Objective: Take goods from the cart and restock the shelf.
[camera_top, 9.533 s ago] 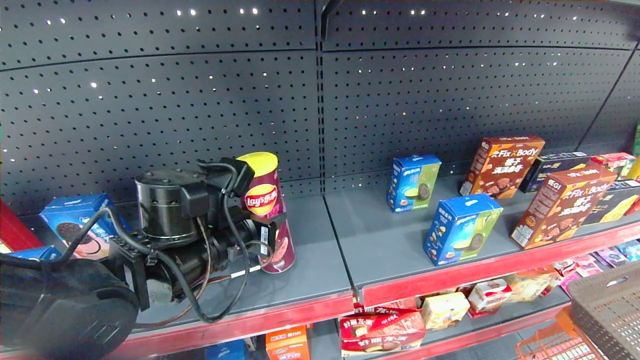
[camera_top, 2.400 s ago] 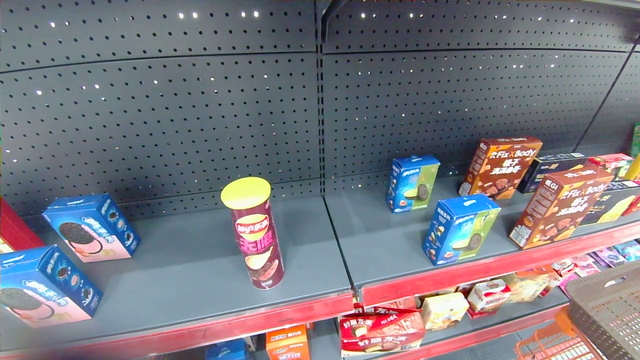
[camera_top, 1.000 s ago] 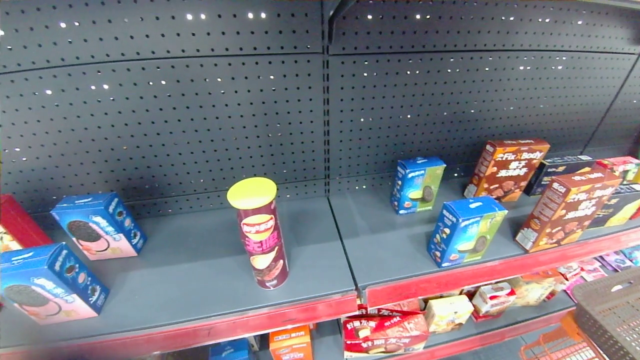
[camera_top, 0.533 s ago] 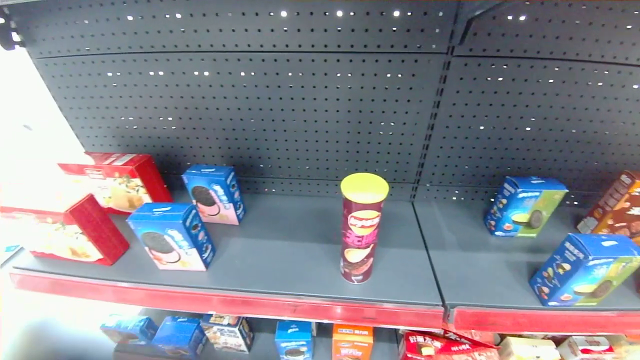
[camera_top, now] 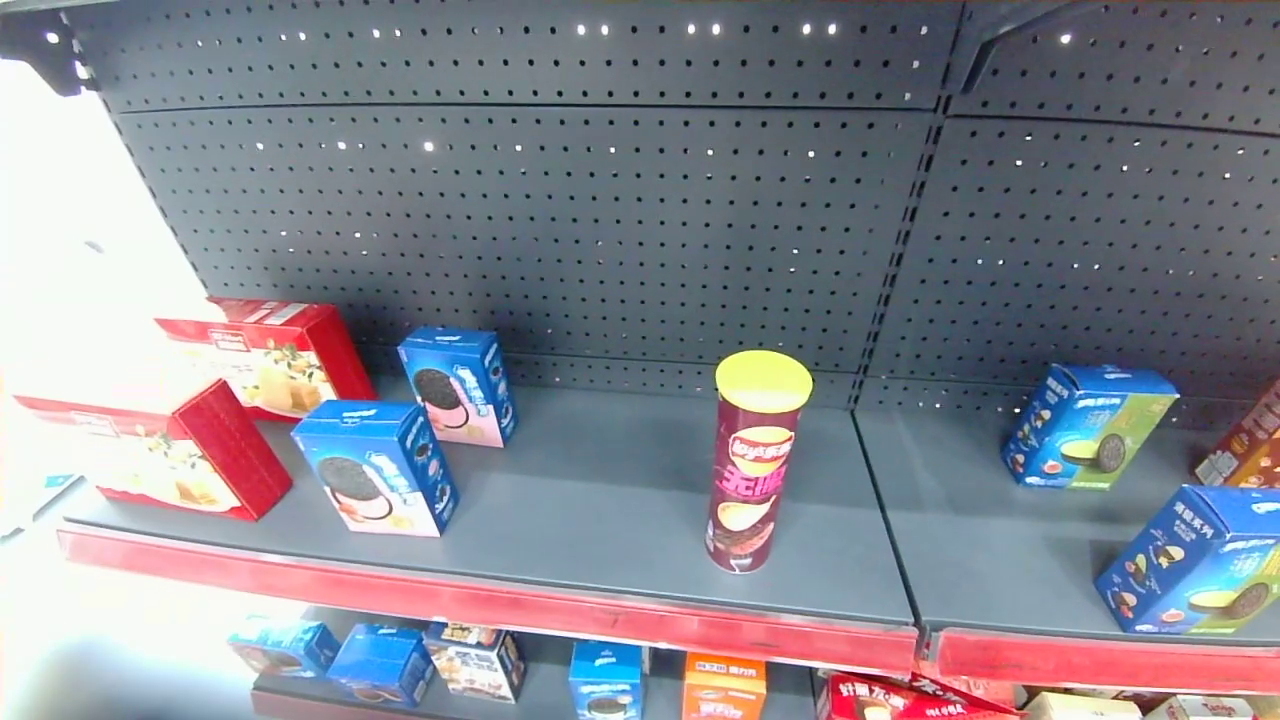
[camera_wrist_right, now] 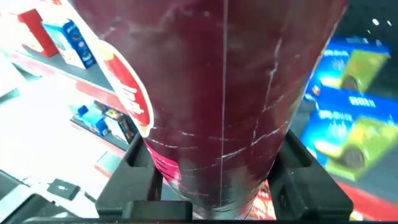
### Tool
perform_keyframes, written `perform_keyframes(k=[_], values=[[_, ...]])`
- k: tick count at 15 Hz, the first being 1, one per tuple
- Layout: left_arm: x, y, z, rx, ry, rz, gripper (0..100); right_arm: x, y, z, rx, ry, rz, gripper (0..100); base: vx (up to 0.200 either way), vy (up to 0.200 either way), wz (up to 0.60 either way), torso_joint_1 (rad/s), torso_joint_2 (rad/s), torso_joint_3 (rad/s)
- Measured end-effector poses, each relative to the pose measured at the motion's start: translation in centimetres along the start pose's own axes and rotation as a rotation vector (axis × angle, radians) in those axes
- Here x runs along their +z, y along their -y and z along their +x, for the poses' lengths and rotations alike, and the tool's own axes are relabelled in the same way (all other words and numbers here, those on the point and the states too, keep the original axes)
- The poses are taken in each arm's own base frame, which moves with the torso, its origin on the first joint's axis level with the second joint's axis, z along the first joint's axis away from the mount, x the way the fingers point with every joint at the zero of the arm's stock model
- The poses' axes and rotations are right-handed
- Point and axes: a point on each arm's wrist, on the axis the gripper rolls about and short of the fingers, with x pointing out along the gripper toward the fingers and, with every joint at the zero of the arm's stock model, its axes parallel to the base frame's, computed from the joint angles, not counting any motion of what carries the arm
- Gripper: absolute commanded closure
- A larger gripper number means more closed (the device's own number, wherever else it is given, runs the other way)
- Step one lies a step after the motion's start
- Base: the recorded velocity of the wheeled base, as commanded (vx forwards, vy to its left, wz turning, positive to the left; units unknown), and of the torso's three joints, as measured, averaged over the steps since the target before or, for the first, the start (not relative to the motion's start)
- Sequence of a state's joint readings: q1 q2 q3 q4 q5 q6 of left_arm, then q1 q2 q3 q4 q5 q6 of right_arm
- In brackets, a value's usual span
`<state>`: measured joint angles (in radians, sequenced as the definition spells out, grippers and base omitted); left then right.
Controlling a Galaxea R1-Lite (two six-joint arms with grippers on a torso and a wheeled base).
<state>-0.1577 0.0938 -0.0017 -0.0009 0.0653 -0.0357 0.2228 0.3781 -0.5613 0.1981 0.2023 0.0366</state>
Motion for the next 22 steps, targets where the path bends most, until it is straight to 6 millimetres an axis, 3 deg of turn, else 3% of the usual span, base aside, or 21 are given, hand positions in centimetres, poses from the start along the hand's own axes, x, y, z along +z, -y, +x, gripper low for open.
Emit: perform_keyframes(k=[3, 5, 9, 14, 19, 22], values=[[0.0, 0.0, 0.0, 0.000, 0.001, 0.000, 0, 1.4, 0.6, 3.5, 0.046, 0.026, -0.006, 100, 0.000, 0.000, 0.00, 0.000, 0.00, 0.000], [0.0, 0.0, 0.0, 0.000, 0.000, 0.000, 0, 2.3, 1.0, 7.0, 0.080, 0.078, -0.016, 100, 0.000, 0.000, 0.00, 0.000, 0.00, 0.000], [0.0, 0.0, 0.0, 0.000, 0.000, 0.000, 0, 1.5, 1.5, 15.0, 0.124, 0.050, -0.011, 100, 0.000, 0.000, 0.00, 0.000, 0.00, 0.000], [0.0, 0.0, 0.0, 0.000, 0.000, 0.000, 0, 1.4, 1.8, 23.5, 0.144, -0.008, -0.010, 100, 0.000, 0.000, 0.00, 0.000, 0.00, 0.000], [0.0, 0.0, 0.0, 0.000, 0.000, 0.000, 0, 3.3, 4.2, 32.3, 0.119, 0.042, -0.027, 100, 0.000, 0.000, 0.00, 0.000, 0.00, 0.000], [0.0, 0.0, 0.0, 0.000, 0.000, 0.000, 0, 3.2, 5.8, 36.3, 0.130, 0.056, -0.051, 100, 0.000, 0.000, 0.00, 0.000, 0.00, 0.000]])
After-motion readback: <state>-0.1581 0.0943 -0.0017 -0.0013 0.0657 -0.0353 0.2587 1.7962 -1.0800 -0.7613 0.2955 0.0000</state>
